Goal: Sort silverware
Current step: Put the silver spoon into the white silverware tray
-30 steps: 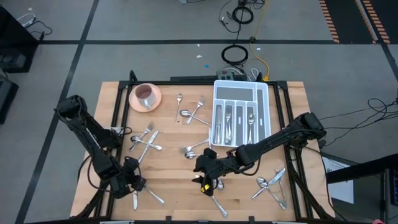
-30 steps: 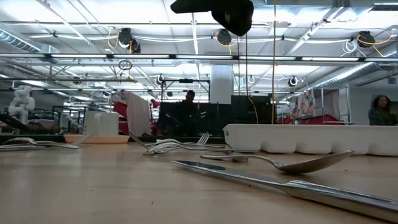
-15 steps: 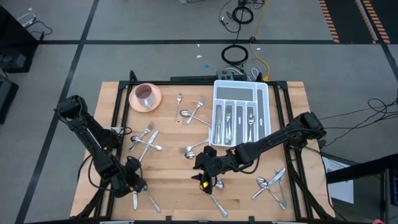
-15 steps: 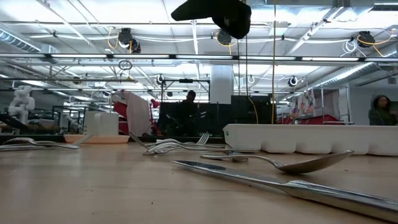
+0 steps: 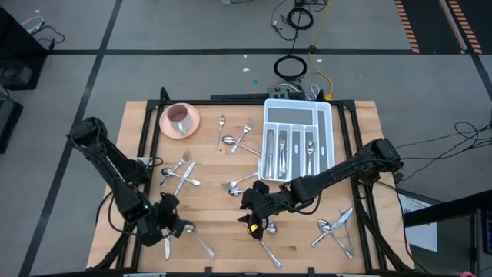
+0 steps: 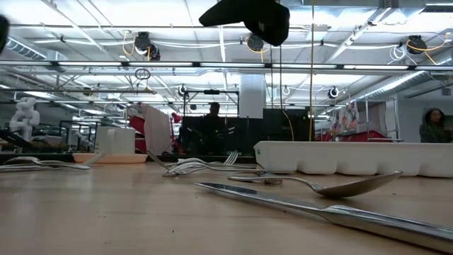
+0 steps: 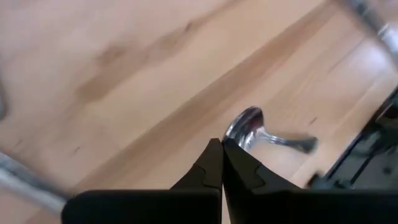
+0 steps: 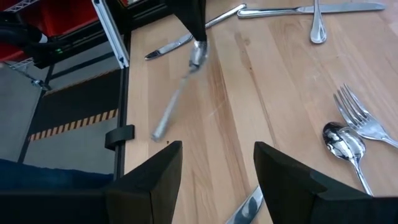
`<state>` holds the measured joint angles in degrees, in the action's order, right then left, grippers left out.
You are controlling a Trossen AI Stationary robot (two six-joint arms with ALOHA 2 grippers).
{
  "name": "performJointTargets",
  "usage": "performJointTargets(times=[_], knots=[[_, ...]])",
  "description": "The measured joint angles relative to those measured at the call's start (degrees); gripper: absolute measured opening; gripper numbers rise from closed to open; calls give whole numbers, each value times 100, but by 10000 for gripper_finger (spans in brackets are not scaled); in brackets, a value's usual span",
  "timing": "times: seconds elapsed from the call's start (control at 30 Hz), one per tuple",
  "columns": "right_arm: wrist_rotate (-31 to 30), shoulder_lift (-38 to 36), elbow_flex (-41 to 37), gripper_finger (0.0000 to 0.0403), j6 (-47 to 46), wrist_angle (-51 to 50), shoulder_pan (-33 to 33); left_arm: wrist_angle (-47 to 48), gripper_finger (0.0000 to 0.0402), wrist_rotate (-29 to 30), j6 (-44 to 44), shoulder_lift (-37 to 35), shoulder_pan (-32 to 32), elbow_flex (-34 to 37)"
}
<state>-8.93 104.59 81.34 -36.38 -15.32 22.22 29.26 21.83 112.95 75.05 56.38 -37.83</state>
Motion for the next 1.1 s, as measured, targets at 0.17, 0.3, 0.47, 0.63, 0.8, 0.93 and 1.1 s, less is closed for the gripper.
performJointTargets(times=[0.17,0.3,0.47,0.63,0.8,0.93,1.1], knots=[[30,-120,-2,192,-2,-124,41,4,1,450,-384,-196,-447,-67],[1,-436,-2,192,6,-255,126,-125,1,478,-1134,-355,-992,-67],[-15,-1058,0,192,181,-1014,169,-637,0,239,-2423,-468,-1826,-67],[-320,-1565,-2,192,261,-2338,128,-1591,0,-298,-3791,-474,-2735,-67],[-402,-2143,-2,192,263,-3183,70,-2117,0,-903,-4819,-474,-3627,-162],[-638,-2572,-2,192,220,-3644,70,-2112,0,-1419,-5619,-381,-4304,-541],[-1018,-2725,0,192,536,-3968,-130,-1834,0,-2052,-6451,-74,-4933,-1234]])
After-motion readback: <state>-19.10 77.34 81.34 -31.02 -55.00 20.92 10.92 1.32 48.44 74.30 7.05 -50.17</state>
